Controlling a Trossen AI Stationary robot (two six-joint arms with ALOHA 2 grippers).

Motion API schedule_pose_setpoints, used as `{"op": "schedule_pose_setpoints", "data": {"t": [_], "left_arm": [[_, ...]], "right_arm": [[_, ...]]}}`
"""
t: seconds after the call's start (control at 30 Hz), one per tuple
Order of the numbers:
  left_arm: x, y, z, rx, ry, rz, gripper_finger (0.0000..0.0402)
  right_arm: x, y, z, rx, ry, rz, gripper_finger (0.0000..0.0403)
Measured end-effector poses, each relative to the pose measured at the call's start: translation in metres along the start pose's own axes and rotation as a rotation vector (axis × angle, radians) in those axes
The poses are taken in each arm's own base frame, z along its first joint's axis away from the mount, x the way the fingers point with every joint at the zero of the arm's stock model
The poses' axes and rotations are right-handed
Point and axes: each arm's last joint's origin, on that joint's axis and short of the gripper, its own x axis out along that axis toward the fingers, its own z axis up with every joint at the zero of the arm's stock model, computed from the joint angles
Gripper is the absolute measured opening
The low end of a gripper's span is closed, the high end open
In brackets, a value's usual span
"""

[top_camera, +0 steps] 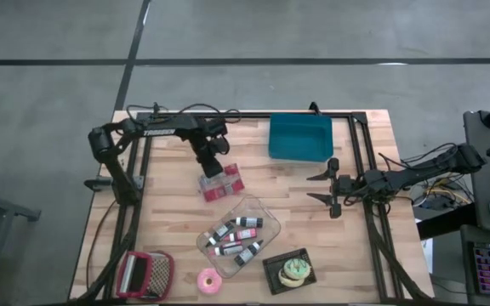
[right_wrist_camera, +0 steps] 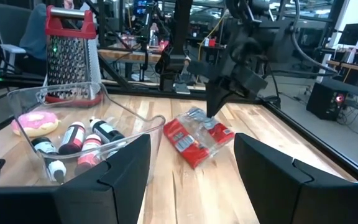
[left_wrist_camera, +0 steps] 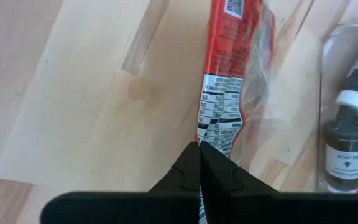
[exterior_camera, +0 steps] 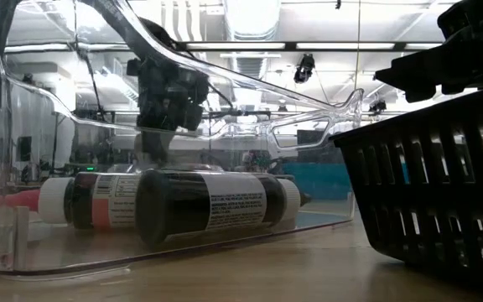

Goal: Pick & Place Food Item
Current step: Put the popcorn bag into the blue bin

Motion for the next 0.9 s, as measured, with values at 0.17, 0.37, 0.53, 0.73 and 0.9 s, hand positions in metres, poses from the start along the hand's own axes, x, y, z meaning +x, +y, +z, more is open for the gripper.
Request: {"op": "schedule_pose_setpoints", "data": {"t": [0.17,0.37,0.53,0.73,0.9], "left_arm": [[-0.003,-0.003,0.0,0.011,0.008,-0.006,0.0],[-0.007,-0.006,0.003,0.022,0.003,-0.007,0.0],[-0.021,-0.018,0.011,0.069,-0.025,0.018,0.0],[-0.038,-0.031,0.021,0.121,-0.073,0.04,0.0],[-0.05,-0.036,0.027,0.133,-0.107,0.059,0.0]], "right_arm": [[0.0,0.0,0.0,0.0,0.0,0.0,0.0226],[0.0,0.0,0.0,0.0,0.0,0.0,0.0226],[0.0,0.0,0.0,0.0,0.001,0.0,0.0226],[0.0,0.0,0.0,0.0,0.002,0.0,0.0226],[0.0,0.0,0.0,0.001,0.003,0.001,0.0226]]}}
